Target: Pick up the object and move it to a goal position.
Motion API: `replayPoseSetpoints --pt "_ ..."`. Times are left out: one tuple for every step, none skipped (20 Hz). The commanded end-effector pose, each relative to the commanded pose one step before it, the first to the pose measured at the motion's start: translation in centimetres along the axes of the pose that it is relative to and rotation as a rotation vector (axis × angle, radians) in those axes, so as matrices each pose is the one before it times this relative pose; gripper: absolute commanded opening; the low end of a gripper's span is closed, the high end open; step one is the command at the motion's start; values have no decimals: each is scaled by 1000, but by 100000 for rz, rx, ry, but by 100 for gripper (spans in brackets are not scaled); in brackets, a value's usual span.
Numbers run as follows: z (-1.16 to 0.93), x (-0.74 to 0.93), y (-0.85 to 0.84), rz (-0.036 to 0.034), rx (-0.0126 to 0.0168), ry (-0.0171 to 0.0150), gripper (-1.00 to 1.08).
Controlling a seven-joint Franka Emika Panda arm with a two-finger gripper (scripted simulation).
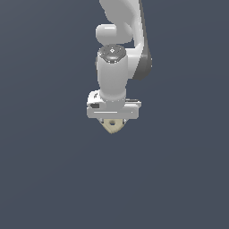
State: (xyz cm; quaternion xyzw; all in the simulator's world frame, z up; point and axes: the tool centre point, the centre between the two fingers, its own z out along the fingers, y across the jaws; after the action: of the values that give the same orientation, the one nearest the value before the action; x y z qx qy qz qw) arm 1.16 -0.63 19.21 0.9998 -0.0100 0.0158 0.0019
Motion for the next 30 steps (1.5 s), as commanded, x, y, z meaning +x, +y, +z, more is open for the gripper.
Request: replayPoseSetpoints --pt "0 0 1 0 0 0 68" --pt "-2 15 19 0 0 0 68" --pt "-85 24 39 -49 78 124 68" --pt "-104 50 75 -54 92 148 68" --pt "-157 70 104 -78 134 229 68" --pt "-168 76 106 -73 131 251 68" --pt "-137 58 77 -48 94 215 68" --pt "-88 44 48 -18 46 146 68" --pt "-52 21 17 4 11 97 68" --pt "2 -11 -17 0 0 0 68" --pt "57 -13 3 -16 0 -118 68" --pt "41 -18 21 -70 64 -122 68" --pt "49 -25 44 -112 107 -169 68" --pt "73 -33 62 -166 160 -248 68" --pt "102 -48 79 -218 212 -336 68" --pt "134 -61 95 -273 268 -428 68" --pt "155 -73 111 -318 317 -497 68" --pt "168 -80 124 -351 358 -540 68" --pt "189 -89 138 -398 415 -604 68" --pt "211 -101 154 -447 478 -673 68" --pt "235 -112 169 -499 547 -741 68" --pt "256 -124 184 -550 620 -805 68" --pt "277 -136 200 -602 697 -865 68" --pt "300 -148 214 -658 785 -927 68" --pt "320 -160 228 -712 875 -980 68" --pt "339 -172 242 -767 971 -1029 68" --pt "359 -185 254 -824 1076 -1072 68" --pt "377 -197 266 -881 1186 -1109 68" --pt "394 -209 277 -939 1302 -1137 68" --pt "409 -221 287 -999 1426 -1158 68"
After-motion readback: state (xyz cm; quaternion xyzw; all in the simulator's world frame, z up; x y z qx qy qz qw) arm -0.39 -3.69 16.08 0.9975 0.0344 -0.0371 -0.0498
